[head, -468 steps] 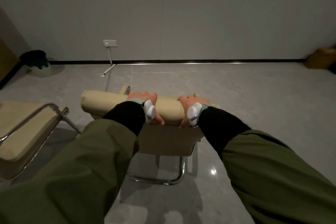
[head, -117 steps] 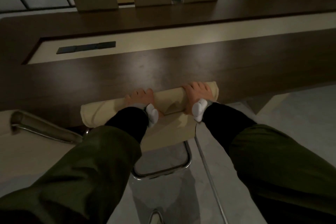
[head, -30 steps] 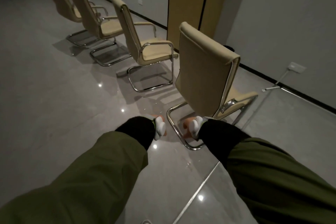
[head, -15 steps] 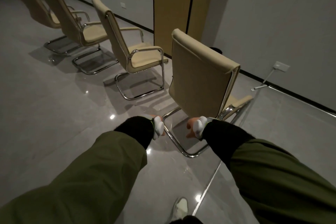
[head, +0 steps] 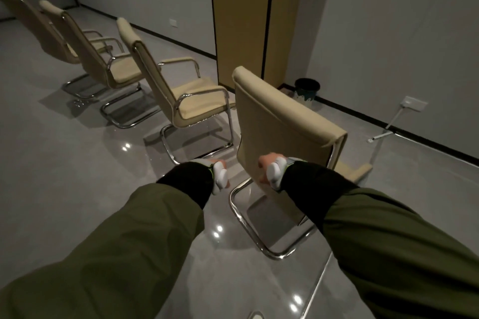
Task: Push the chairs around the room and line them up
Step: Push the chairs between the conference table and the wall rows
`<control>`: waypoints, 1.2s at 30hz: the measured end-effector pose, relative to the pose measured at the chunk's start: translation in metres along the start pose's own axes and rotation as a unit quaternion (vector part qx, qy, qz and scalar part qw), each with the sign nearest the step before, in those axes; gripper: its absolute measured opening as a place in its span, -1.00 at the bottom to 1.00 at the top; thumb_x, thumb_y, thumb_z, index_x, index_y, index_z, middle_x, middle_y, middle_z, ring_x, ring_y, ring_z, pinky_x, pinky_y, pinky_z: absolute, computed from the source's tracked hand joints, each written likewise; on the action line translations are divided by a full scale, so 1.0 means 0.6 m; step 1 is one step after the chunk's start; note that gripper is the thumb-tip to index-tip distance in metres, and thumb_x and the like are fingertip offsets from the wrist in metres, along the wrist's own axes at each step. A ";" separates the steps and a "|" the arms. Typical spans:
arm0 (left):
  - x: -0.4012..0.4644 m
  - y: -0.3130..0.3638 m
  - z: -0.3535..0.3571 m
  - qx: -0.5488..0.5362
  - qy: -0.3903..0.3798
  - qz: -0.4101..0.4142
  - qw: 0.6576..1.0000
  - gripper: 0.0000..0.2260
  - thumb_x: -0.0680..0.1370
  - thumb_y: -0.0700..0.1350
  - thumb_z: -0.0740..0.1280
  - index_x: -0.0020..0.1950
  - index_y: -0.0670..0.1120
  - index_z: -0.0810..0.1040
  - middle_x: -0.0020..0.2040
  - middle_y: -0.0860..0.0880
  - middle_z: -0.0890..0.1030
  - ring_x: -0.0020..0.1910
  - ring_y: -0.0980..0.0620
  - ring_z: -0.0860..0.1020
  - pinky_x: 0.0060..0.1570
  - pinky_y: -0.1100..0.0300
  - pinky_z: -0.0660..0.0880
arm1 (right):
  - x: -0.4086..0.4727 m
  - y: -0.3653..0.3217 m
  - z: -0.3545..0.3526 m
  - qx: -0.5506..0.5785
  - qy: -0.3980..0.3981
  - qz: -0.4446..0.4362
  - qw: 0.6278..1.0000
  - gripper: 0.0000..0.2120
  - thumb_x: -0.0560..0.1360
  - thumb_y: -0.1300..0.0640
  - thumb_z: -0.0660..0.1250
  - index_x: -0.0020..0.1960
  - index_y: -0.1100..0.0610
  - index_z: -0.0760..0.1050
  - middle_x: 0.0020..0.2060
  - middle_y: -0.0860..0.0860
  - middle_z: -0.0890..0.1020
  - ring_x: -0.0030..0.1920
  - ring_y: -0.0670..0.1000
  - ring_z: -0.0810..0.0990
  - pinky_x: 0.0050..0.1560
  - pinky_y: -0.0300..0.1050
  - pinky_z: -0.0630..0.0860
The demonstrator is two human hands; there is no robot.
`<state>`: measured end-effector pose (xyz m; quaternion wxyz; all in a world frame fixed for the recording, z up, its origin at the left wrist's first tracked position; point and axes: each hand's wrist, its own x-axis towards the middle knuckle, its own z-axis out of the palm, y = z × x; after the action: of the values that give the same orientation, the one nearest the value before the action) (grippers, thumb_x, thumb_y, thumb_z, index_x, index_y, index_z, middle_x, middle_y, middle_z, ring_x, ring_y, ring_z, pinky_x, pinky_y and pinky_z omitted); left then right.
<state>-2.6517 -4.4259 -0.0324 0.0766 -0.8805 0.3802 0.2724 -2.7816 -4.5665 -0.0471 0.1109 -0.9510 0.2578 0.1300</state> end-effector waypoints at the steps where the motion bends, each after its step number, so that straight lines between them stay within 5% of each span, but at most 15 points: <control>1: 0.006 0.004 -0.012 -0.014 0.016 0.003 1.000 -0.63 0.53 0.00 0.45 0.26 -0.15 0.53 0.24 -0.14 0.59 0.20 -0.12 0.58 -0.11 0.20 0.37 | 0.011 0.010 -0.018 -0.006 0.004 0.005 1.000 -0.52 0.44 -0.09 0.39 0.30 0.06 0.45 0.21 0.13 0.48 0.26 0.20 0.49 0.24 -0.09 0.44; 7: 0.061 0.043 -0.092 0.023 0.093 0.023 0.995 -0.32 0.43 0.04 0.52 0.43 -0.08 0.28 0.36 -0.19 0.34 0.33 -0.24 0.40 0.27 -0.08 0.42 | 0.056 0.051 -0.096 -0.062 0.097 0.050 0.992 -0.38 0.36 -0.04 0.50 0.32 0.07 0.33 0.22 0.13 0.35 0.25 0.22 0.34 0.17 0.11 0.42; 16: 0.182 0.094 -0.160 0.089 0.182 0.122 0.972 0.03 0.34 0.07 0.58 0.60 0.06 -0.03 0.52 -0.14 0.16 0.47 -0.22 0.22 0.42 -0.17 0.25 | 0.120 0.089 -0.111 -0.064 0.183 0.159 0.968 -0.12 0.18 -0.03 0.56 0.39 -0.02 0.21 0.37 0.06 0.29 0.33 0.17 0.31 0.23 0.12 0.34; 25: 0.295 0.123 -0.239 0.124 0.174 0.260 0.942 0.07 0.31 0.11 0.57 0.59 0.08 -0.08 0.58 -0.13 0.01 0.54 -0.20 0.04 0.46 -0.33 -0.02 | 0.163 0.113 -0.133 -0.004 0.131 0.260 0.957 0.06 0.19 -0.02 0.58 0.49 -0.14 0.01 0.33 0.04 0.37 0.30 0.16 0.40 0.20 0.10 0.35; 30: 0.328 0.160 -0.263 0.138 0.162 0.320 0.923 -0.03 0.26 0.24 0.56 0.52 0.06 0.14 0.45 -0.10 0.23 0.46 -0.18 0.18 0.41 -0.35 0.07 | 0.169 0.116 -0.141 0.004 0.114 0.286 0.951 0.04 0.18 -0.07 0.60 0.47 -0.13 0.05 0.25 0.04 0.43 0.25 0.17 0.44 0.12 0.10 0.38; 36: 0.365 0.189 -0.282 0.156 0.134 0.354 0.912 -0.28 0.13 0.34 0.56 0.10 0.10 0.31 0.16 -0.03 0.46 0.20 -0.13 0.43 0.34 -0.21 0.26 | 0.174 0.126 -0.161 0.038 0.090 0.326 0.940 -0.12 0.14 -0.17 0.60 0.35 -0.07 0.27 0.10 0.05 0.53 0.09 0.18 0.56 -0.04 -0.01 0.41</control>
<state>-2.5377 -4.7006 -0.0002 0.0604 -0.6935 0.7111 0.0981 -2.7152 -4.7051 0.0013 0.0754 -0.8178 0.5671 0.0630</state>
